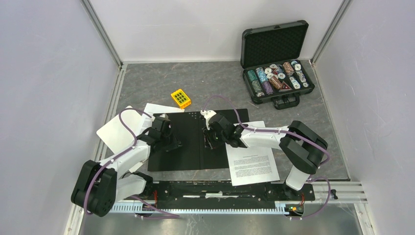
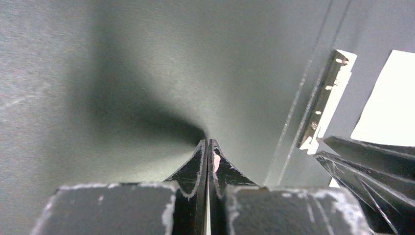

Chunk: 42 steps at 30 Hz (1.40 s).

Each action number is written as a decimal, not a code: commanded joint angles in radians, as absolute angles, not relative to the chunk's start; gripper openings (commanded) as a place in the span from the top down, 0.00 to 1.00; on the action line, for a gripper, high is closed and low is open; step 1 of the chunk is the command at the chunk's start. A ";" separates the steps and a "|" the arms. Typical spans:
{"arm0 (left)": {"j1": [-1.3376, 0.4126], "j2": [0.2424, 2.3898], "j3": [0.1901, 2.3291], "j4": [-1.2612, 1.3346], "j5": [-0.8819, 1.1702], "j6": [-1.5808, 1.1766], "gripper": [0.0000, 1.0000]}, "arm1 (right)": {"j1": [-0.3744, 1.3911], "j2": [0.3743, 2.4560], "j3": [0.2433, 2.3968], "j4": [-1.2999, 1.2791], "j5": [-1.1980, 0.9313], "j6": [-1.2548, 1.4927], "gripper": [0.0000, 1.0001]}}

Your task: Put the files into the folder

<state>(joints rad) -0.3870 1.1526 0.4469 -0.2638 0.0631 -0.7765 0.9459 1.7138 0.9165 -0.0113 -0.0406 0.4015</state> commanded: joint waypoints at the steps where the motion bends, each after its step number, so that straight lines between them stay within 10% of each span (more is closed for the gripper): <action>1: -0.397 1.112 0.464 -0.246 0.134 -0.799 0.98 | 0.942 1.687 0.977 -0.053 -0.008 0.389 0.71; 42: -0.404 1.332 0.443 -0.171 0.055 -0.784 0.98 | 0.927 1.763 0.901 0.027 -0.080 0.428 0.82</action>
